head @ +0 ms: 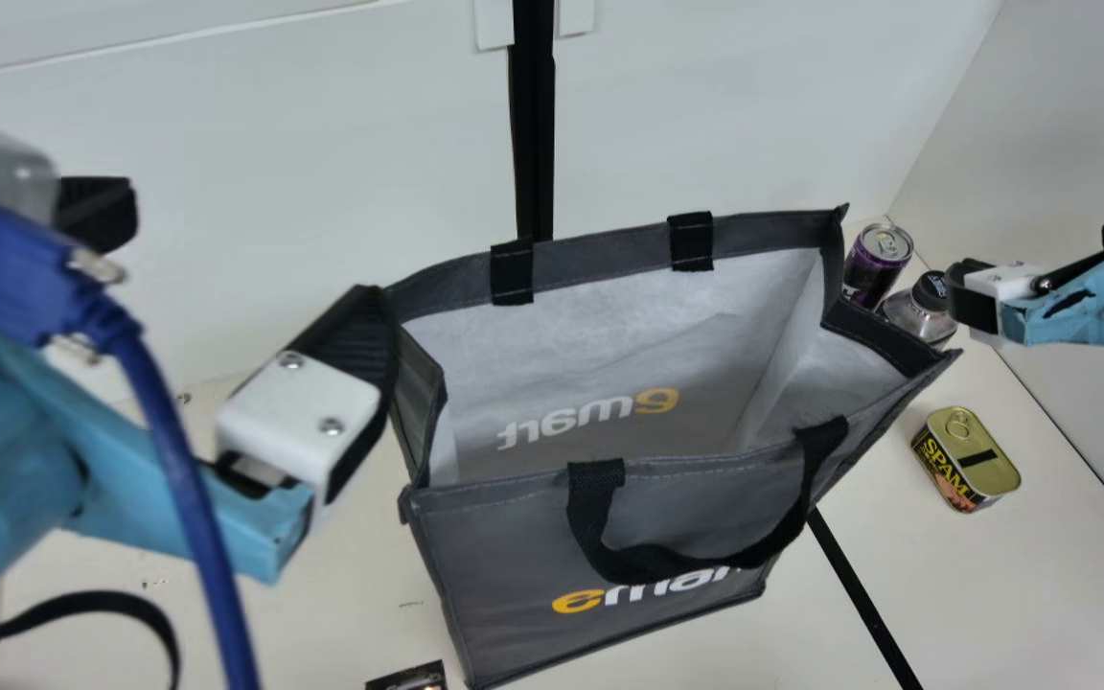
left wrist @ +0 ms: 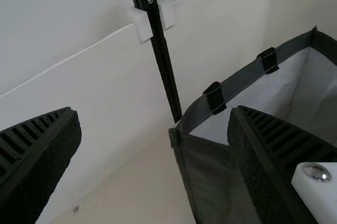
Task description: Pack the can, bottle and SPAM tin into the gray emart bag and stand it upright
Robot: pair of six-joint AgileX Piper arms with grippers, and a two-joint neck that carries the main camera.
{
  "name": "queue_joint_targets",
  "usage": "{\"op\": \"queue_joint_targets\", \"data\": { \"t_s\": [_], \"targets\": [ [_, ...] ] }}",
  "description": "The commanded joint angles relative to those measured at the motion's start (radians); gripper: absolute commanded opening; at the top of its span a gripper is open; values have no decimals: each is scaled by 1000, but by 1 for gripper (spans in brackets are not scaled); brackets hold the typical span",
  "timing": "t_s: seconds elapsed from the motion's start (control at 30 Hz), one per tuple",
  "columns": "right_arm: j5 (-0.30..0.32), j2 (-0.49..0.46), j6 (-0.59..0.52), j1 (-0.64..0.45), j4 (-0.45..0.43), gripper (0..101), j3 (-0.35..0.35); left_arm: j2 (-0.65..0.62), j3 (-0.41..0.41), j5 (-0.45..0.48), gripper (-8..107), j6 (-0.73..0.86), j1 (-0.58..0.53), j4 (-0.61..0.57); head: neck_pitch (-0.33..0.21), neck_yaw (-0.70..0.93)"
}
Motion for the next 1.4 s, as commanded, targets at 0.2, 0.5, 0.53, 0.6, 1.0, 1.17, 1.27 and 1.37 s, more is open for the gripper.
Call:
{"op": "queue_joint_targets", "data": {
  "t_s": [0.2,0.5,0.53,0.6,1.0,1.17,1.27,1.37],
  "targets": [
    [0,0,0,0,0,95,0,85,-101,6,90,58,-41,-30,-23,-2],
    [0,0,0,0,0,95,0,178,-197,10,90,134,-47,-91,-23,-2],
    [0,0,0,0,0,95,0,188,-206,10,90,142,-45,-98,-23,-2],
    [0,0,0,0,0,95,0,208,-224,12,90,160,-42,-115,-23,-2],
    [0,0,0,0,0,95,0,319,-315,34,90,311,-6,-250,-23,-2],
    [0,0,0,0,0,95,0,365,-349,42,90,354,11,-282,-23,-2],
    [0,0,0,0,0,95,0,392,-370,46,90,367,19,-287,-23,-2],
    [0,0,0,0,0,95,0,418,-389,47,90,373,28,-286,-23,-2]
  ]
}}
